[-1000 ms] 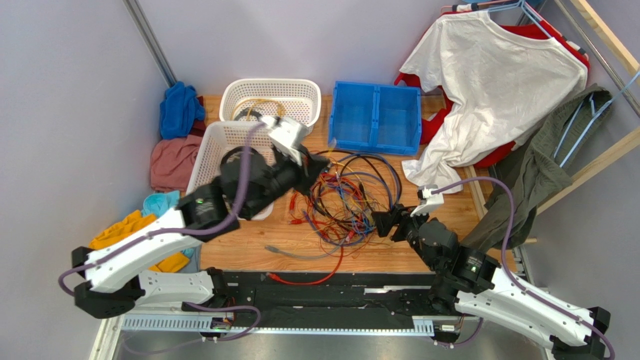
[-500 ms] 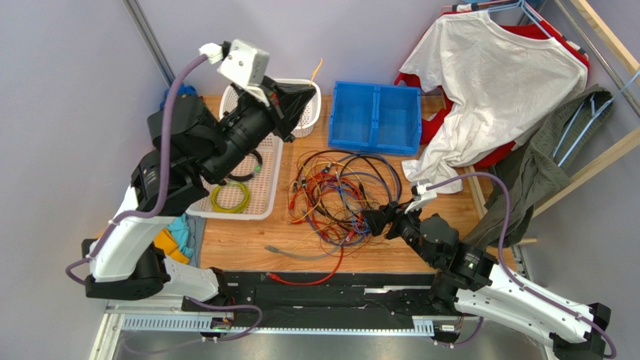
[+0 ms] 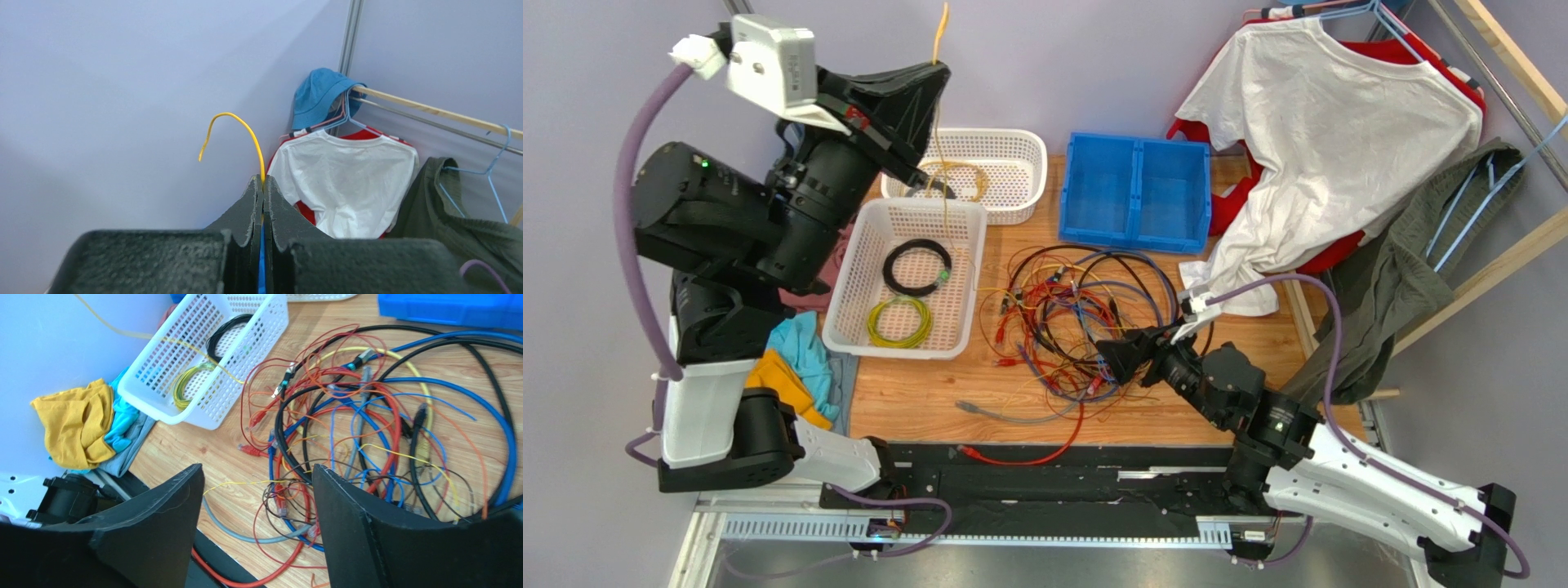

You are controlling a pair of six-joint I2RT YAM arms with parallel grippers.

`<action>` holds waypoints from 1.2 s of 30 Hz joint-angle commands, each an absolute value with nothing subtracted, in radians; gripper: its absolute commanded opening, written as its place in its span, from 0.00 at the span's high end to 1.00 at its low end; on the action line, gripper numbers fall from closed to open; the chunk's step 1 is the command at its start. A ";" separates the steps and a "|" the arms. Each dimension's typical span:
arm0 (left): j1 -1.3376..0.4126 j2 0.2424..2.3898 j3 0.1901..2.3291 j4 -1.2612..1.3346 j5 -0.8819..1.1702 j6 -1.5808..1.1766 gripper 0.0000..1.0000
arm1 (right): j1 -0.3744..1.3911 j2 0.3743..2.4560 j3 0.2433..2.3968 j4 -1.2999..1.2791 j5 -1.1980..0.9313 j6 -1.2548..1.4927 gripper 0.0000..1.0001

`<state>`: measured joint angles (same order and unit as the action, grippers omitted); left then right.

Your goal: Untangle the cables

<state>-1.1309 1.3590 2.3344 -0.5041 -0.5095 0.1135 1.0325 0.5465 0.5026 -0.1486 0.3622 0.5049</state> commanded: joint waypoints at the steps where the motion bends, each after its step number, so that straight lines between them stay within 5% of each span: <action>1: -1.132 1.374 2.352 -0.482 -0.486 0.126 1.00 | 1.032 0.652 0.525 0.026 0.265 0.479 0.27; 15: -1.132 1.384 2.368 -0.514 -0.472 0.091 1.00 | 1.031 1.077 0.604 0.277 0.161 0.483 0.23; 21: -1.131 1.381 2.346 -0.528 -0.468 0.064 1.00 | 1.031 1.346 0.725 0.298 0.284 0.449 0.27; 22: -1.132 1.379 2.342 -0.532 -0.465 0.061 1.00 | 1.028 1.388 0.753 0.266 0.314 0.446 0.29; 26: -1.132 1.371 2.342 -0.546 -0.471 0.060 1.00 | 0.988 1.528 0.838 0.161 0.425 0.498 0.84; 29: -1.132 1.359 2.333 -0.546 -0.488 0.077 1.00 | 0.947 1.487 0.787 0.153 0.449 0.540 1.00; 36: -1.132 1.324 2.283 -0.500 -0.535 0.127 1.00 | 0.845 1.255 0.580 0.086 0.529 0.626 1.00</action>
<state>-1.1309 1.3552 2.3001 -0.5446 -0.4961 0.0822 0.8822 1.3796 0.6449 0.1162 0.4400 0.5694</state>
